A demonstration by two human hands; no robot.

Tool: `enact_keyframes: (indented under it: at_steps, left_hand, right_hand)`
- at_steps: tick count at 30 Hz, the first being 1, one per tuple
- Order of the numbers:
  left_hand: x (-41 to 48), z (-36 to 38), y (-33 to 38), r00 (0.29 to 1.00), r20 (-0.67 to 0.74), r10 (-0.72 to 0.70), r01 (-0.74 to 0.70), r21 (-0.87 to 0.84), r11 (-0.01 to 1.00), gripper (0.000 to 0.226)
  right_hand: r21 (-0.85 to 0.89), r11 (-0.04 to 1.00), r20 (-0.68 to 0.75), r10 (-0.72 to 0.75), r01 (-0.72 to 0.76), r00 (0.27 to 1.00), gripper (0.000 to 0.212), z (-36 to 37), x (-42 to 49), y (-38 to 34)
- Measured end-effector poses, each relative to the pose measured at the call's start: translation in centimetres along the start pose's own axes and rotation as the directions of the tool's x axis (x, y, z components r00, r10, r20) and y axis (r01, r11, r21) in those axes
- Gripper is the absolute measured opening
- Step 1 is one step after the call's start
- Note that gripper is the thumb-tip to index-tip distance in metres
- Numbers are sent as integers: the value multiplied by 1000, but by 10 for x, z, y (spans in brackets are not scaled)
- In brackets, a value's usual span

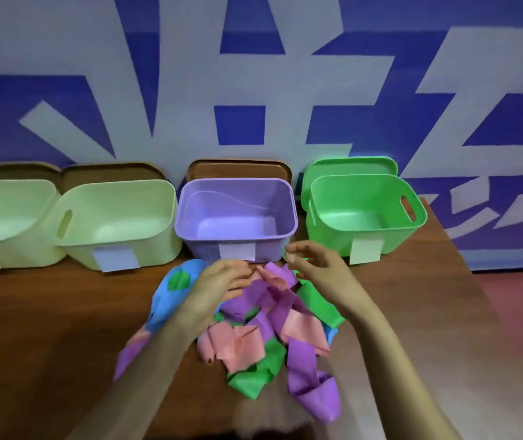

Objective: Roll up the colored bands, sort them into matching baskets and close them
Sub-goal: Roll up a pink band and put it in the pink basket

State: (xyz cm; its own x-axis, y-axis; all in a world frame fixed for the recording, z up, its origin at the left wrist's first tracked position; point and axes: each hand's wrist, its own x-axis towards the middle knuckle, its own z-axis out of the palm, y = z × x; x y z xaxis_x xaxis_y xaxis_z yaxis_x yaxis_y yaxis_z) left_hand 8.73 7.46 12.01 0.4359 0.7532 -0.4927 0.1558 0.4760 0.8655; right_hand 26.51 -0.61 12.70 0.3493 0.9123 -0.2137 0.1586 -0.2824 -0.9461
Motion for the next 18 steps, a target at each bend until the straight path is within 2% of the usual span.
enact_keyframes:
  at_steps: [3,6,7,9,10,11,13,16,18]
  left_hand:
    - [-2,-13,-44,999,-38,9,-5,85,996,16]
    - [6,-24,-96,992,-25,127,-113,297,948,20]
    - [10,-28,-115,980,-11,199,-173,446,878,26]
    - [16,-34,-142,927,58,372,-283,759,587,38]
    - [19,-36,-155,896,108,430,-325,821,469,41]
    - [20,-37,-165,874,145,463,-358,837,413,42]
    - [21,-39,-174,844,129,521,-392,810,435,38]
    - [19,-45,-171,814,-1,581,-434,663,609,27]
    - [18,-50,-166,810,-8,587,-465,602,649,19]
  right_hand:
    - [-116,993,-4,-7,6,1000,26,29,-8,33]
    - [-383,920,36,-76,83,997,51,50,-11,66]
    - [-470,872,56,-122,134,991,55,57,-11,81]
    - [-596,781,125,-138,186,982,59,63,-11,105]
    - [-647,738,151,-121,191,981,59,66,-12,115]
    - [-686,702,171,-100,191,980,56,67,-14,125]
    - [-710,675,187,-94,200,978,50,68,-20,141]
    - [-687,678,183,-186,261,965,60,76,-28,160]
    - [-673,674,160,-267,303,950,44,80,-28,166]
